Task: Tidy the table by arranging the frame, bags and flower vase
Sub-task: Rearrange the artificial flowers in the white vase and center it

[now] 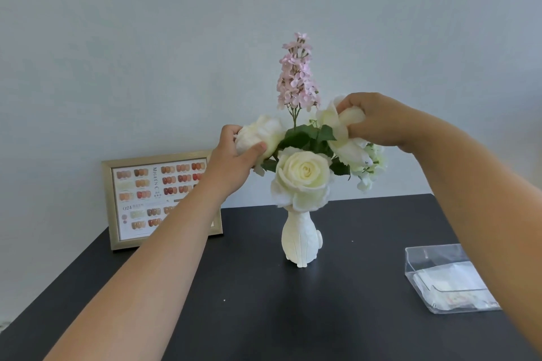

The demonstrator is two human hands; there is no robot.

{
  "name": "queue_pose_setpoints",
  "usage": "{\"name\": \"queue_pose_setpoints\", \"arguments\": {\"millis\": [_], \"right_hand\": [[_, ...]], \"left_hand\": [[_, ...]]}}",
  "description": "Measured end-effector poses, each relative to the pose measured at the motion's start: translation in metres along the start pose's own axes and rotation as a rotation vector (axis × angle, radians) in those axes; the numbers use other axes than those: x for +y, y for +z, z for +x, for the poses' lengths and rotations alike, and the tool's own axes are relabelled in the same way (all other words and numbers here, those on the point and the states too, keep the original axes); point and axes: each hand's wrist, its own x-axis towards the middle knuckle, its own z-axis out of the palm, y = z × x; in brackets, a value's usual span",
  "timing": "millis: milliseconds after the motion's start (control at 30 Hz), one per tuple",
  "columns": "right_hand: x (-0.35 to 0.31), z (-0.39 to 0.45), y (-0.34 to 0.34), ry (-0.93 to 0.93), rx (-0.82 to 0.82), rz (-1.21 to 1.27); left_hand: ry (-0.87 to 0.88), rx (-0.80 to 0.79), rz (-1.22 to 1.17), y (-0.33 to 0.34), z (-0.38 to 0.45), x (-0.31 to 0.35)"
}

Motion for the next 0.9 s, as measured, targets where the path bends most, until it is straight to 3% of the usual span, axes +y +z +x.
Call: {"name": "queue_pose_setpoints", "arguments": {"millis": [133, 333, 567, 700, 833, 900], "right_hand": [[-0.002, 0.003, 0.004, -0.003, -0.074, -0.087], [-0.016, 0.007, 0.023, -0.018, -0.253, -0.224], [-0.014, 0.004, 0.022, -0.010, -0.258, -0.199], [0.001, -0.010, -0.001, -0.059, -0.117, -0.029], [0.032, -0.021, -0.013, -0.116, 0.236, 0.331], [0.051, -0.024, -0.008, -0.034, 0.264, 0.415]], "left_hand": [[0.028, 0.031, 0.057, 0.006, -0.002, 0.005], [0.080, -0.082, 0.217, 0.014, -0.008, 0.009], [0.024, -0.107, 0.195, 0.003, -0.013, 0.001], [0.104, 0.037, 0.225, -0.001, -0.031, 0.000], [0.467, 0.113, 0.329, 0.020, -0.072, 0.014], [0.526, 0.089, 0.475, 0.039, -0.087, 0.015]]}}
